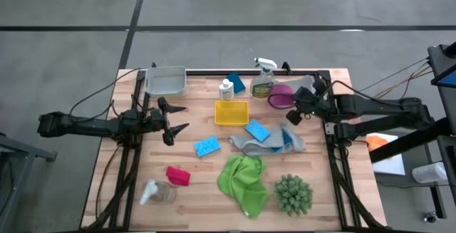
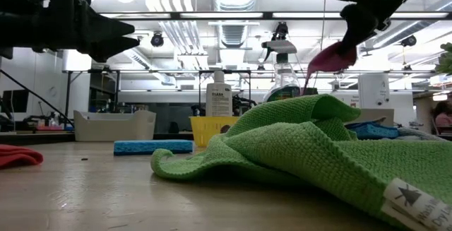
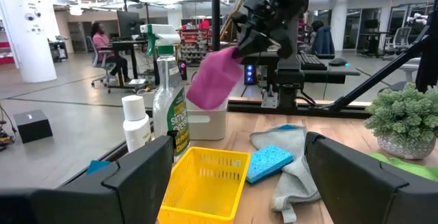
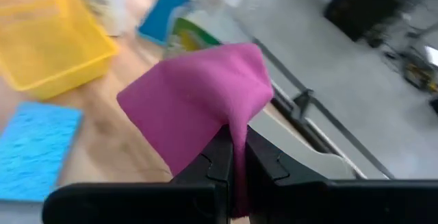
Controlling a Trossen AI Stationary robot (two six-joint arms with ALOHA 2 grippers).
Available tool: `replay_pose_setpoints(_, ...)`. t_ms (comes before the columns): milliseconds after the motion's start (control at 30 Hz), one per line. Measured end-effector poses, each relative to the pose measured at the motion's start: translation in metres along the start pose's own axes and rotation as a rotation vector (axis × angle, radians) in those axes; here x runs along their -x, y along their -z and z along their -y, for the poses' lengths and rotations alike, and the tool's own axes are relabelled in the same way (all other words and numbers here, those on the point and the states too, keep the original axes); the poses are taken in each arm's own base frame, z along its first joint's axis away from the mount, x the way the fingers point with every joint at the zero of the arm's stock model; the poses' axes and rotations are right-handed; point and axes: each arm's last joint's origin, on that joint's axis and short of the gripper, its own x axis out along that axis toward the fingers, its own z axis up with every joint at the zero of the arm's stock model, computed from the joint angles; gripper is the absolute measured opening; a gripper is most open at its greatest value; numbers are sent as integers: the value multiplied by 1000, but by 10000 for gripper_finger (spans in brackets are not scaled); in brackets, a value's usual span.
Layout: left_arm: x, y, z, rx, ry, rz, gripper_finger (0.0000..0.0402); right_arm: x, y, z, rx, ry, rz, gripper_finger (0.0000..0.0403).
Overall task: Pick & Place Kitchen Items
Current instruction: Put the purple microfiber towel into the right gray bin
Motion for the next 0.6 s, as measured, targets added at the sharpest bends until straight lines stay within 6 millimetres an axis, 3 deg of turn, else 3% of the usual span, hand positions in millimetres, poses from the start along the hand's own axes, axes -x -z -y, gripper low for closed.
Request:
replay_pose_setpoints(267, 0, 0, 0, 0, 0, 0, 331, -16, 2, 20, -59, 140, -92, 18)
replay_pose_setpoints(600, 0, 0, 0, 0, 0, 0, 331, -57, 5, 36, -59, 165, -311, 18)
